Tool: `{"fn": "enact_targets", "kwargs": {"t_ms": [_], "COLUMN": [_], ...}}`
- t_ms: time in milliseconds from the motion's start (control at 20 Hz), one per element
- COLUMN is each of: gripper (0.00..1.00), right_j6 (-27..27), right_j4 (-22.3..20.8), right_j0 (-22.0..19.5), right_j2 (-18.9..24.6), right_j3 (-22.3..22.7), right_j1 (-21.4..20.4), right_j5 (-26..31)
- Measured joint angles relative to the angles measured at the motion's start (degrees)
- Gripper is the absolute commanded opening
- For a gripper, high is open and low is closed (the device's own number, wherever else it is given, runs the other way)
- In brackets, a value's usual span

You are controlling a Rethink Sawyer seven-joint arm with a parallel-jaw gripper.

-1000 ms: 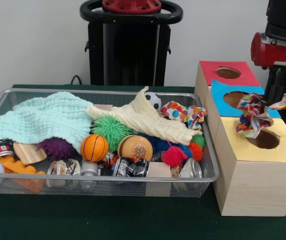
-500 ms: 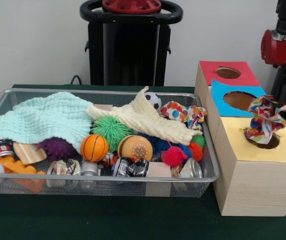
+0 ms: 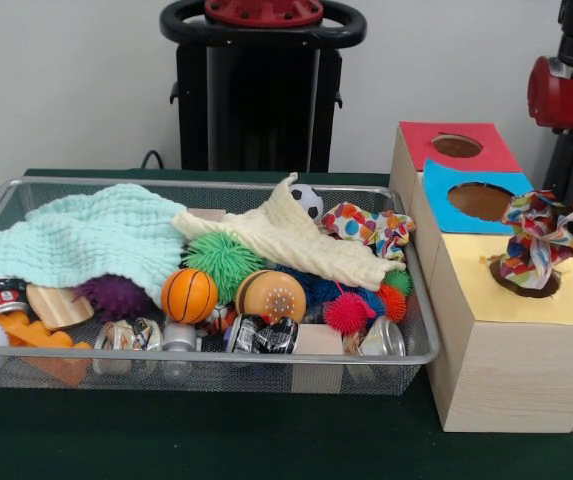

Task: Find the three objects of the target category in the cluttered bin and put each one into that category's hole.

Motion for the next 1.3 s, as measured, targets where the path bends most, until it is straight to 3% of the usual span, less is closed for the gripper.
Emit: {"fn": "enact_targets", "kwargs": {"t_ms": [1300], "gripper": [0.00], "right_j6": [0.00], "right_j4": [0.68], "right_j0": [0.12], "right_j2": [-0.22], "right_j3": [0.03], "right_j1": [1.64], "right_j5": [-0.97]}}
